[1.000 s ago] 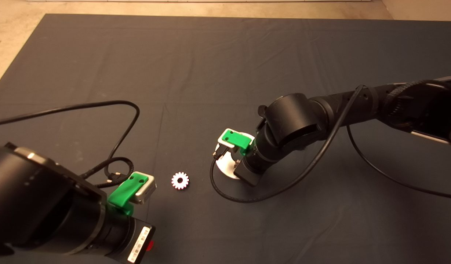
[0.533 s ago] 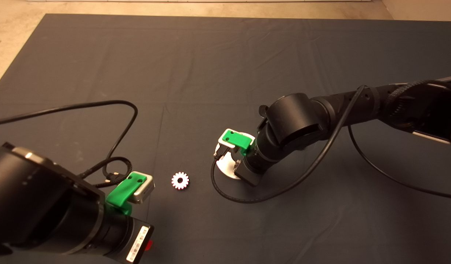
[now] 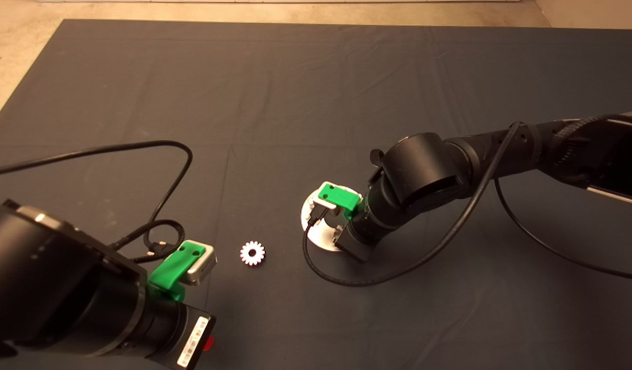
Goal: Install three planetary gears onto the carrier pins
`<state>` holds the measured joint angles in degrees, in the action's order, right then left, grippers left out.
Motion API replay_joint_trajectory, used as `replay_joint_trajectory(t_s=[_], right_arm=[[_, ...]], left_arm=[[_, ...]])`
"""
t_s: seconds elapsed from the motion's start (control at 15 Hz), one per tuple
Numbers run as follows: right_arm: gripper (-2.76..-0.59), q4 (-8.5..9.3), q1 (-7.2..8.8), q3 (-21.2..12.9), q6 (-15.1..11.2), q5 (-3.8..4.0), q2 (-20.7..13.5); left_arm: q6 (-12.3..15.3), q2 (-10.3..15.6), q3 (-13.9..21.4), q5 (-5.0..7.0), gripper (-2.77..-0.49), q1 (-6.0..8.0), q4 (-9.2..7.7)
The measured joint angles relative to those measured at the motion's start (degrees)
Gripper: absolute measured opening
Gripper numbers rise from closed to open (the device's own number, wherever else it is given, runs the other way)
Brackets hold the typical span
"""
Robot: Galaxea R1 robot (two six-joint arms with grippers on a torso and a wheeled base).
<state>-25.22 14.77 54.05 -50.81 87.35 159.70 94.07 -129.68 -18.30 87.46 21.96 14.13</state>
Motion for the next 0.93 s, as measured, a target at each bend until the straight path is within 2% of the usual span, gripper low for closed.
replay_joint_trajectory(t_s=[0.93], right_arm=[[-2.44,0.17,-0.01,0.0,0.0,0.16,0.1]], left_arm=[[0.0,0.3,0.0,0.0,-2.21,0.62,0.01]])
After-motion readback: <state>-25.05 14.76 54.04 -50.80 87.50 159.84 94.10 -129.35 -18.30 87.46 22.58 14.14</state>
